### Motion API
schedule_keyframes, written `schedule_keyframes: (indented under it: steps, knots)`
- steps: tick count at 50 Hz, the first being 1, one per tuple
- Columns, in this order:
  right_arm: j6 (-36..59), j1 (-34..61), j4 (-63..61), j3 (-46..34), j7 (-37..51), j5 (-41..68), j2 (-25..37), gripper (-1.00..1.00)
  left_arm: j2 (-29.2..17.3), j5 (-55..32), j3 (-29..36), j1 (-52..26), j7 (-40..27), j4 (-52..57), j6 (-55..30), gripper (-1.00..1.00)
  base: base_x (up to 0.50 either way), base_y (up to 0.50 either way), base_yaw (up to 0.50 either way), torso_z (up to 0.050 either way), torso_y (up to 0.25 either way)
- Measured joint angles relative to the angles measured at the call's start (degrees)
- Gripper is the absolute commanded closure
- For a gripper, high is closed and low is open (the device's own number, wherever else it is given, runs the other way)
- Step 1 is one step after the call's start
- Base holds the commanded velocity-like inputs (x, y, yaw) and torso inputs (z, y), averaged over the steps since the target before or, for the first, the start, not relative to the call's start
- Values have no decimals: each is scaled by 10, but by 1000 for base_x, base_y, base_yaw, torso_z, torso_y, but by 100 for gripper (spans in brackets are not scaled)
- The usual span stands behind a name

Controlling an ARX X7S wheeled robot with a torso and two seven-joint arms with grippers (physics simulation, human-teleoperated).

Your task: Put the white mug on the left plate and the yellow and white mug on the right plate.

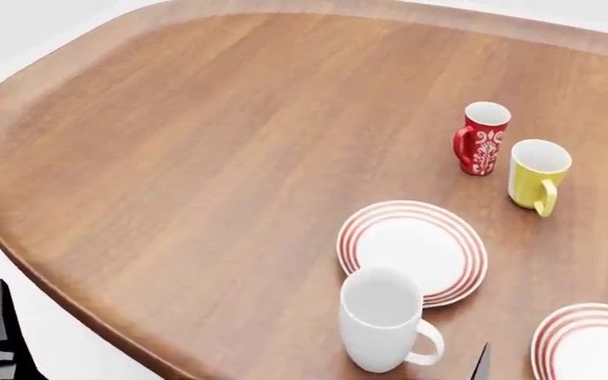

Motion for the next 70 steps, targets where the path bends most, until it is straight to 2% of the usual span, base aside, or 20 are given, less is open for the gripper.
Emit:
schedule_keyframes:
  steps: [14,27,46,70]
  knots:
    - [-14,-9,-13,-1,4,11,1,-100,-11,-14,-5,-10,-2,-8,-3,-100,205,-456,0,0,0]
    - [0,6,-15,-2,26,11,-1,-100,-17,-27,-8,-17,-4,-13,-5,-100,164,74,0,0,0]
    - [-26,-13,-24,14,30,35,3,-100,-27,-64,-13,-20,-1,1,-23,-100,448,202,0,0,0]
    - [-40,-23,-29,12,44,31,9,-100,-36,-78,-15,-18,-7,8,-26,-100,65,29,0,0,0]
